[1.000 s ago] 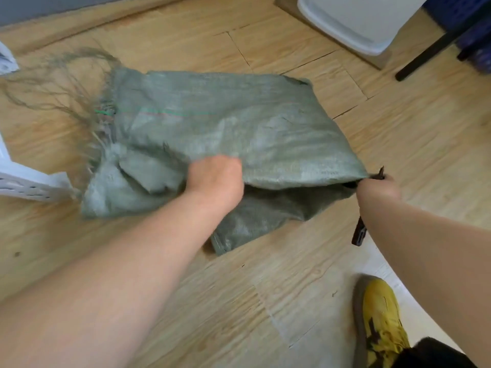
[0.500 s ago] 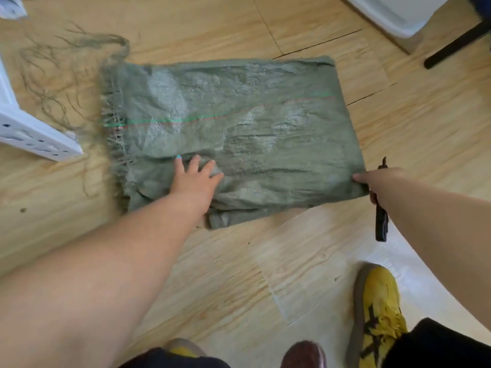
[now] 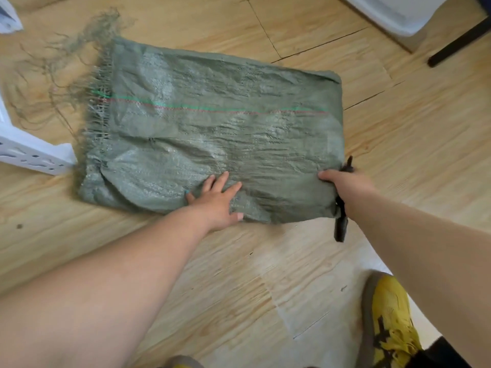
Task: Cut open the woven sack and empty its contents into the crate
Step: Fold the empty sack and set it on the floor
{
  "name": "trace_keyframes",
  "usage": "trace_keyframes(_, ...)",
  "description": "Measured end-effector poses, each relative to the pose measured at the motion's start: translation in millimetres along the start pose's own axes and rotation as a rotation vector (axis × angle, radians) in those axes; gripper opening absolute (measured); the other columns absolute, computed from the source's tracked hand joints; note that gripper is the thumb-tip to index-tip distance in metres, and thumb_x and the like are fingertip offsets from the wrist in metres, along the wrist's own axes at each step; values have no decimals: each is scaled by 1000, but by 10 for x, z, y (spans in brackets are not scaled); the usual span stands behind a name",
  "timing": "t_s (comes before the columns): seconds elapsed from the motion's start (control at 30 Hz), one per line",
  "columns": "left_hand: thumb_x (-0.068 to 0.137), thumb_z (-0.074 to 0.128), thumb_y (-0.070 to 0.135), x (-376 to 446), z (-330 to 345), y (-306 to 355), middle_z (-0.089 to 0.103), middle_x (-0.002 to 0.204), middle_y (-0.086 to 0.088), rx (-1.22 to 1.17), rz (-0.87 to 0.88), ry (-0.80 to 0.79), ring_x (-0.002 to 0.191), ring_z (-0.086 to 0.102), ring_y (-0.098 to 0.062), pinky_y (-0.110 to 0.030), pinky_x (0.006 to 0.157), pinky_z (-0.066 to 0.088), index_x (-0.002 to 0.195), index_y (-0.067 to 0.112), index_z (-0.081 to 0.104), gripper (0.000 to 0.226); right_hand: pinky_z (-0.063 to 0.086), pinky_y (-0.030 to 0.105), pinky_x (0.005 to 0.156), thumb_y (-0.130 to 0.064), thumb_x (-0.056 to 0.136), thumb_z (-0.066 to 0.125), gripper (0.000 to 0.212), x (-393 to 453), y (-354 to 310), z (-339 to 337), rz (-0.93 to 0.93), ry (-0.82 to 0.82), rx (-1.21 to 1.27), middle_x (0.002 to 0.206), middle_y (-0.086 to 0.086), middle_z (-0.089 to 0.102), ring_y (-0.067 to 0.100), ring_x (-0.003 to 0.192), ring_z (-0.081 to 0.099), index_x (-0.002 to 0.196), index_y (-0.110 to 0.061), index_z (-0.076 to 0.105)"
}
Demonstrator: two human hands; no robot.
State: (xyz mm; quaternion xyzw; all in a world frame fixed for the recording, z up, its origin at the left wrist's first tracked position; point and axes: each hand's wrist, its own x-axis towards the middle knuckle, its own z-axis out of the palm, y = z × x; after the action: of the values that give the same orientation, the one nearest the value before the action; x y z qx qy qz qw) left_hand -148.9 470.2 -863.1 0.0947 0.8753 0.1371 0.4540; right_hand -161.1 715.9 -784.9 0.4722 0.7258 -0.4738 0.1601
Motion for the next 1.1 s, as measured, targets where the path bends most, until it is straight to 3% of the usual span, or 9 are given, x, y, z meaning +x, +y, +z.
trace_keyframes(0.2,83,63,48,214,-182,310,11,161,0,-320,300,71,147,13,-21,-42,117,20,149,35,22,79,43,29,72,-22,77,64,34,-492,-846,493,-552,128,-338,86,-9,57,20,83,54,109,-25,52)
trace_keyframes(0.33,92,56,10,101,-202,81,63,124,-14,-1142,138,-35,108,63,-24,-31,92,51,121,10,60,30,49,33,84,-28,77,73,65,-861,-1022,943,-693,-242,-652,105,-2,62,22,99,59,135,-22,44)
trace_keyframes(0.47,95,42,54,-150,-620,-577,74,88,-4,-1847,-73,86,73,71,-19,-34,64,55,106,20,65,42,50,31,87,-31,79,75,45,-1014,-803,1213,-779,-552,-781,97,-1,68,19,95,63,123,-24,64)
trace_keyframes(0.6,70,48,83,-281,-972,-657,59,130,3,-1415,-64,120,117,56,-19,-41,90,45,131,30,47,81,50,33,88,-32,82,71,38,-919,-409,1268,-947,-619,-1128,111,1,65,23,104,60,119,-25,66)
trace_keyframes(0.73,70,73,57,-179,-1152,-230,65,102,6,-1006,-115,536,90,63,-14,-28,65,51,108,21,59,55,51,38,87,-30,84,70,41,-822,-29,1177,-1037,-598,-1265,125,-10,53,19,114,52,123,-37,58)
trace_keyframes(0.83,84,64,21,49,-1062,-216,69,100,-9,-1276,-272,603,90,68,-27,-44,77,58,90,15,61,10,51,33,71,-36,87,66,22,-768,132,1089,-1050,-341,-902,108,-10,56,17,95,59,106,-32,56)
trace_keyframes(0.93,96,48,7,69,-768,-391,67,100,-10,-1518,-437,337,78,66,-23,-38,56,60,110,15,56,18,49,32,69,-39,89,62,19,-694,99,1010,-858,-64,-480,106,-7,58,17,85,60,104,-31,55)
trace_keyframes(1.0,96,46,8,44,-646,-474,64,113,-13,-1478,-480,318,86,65,-25,-37,65,58,105,12,55,13,46,31,71,-36,88,63,33,-572,41,960,-843,-29,-653,116,-5,53,20,93,60,119,-36,52)
trace_keyframes(1.1,85,53,10,-17,-698,-519,50,134,-13,-1008,-593,1092,122,50,-29,-33,98,41,121,11,53,36,49,33,78,-32,84,71,66,-480,48,972,-710,-225,-995,132,-2,45,23,109,59,140,-39,37)
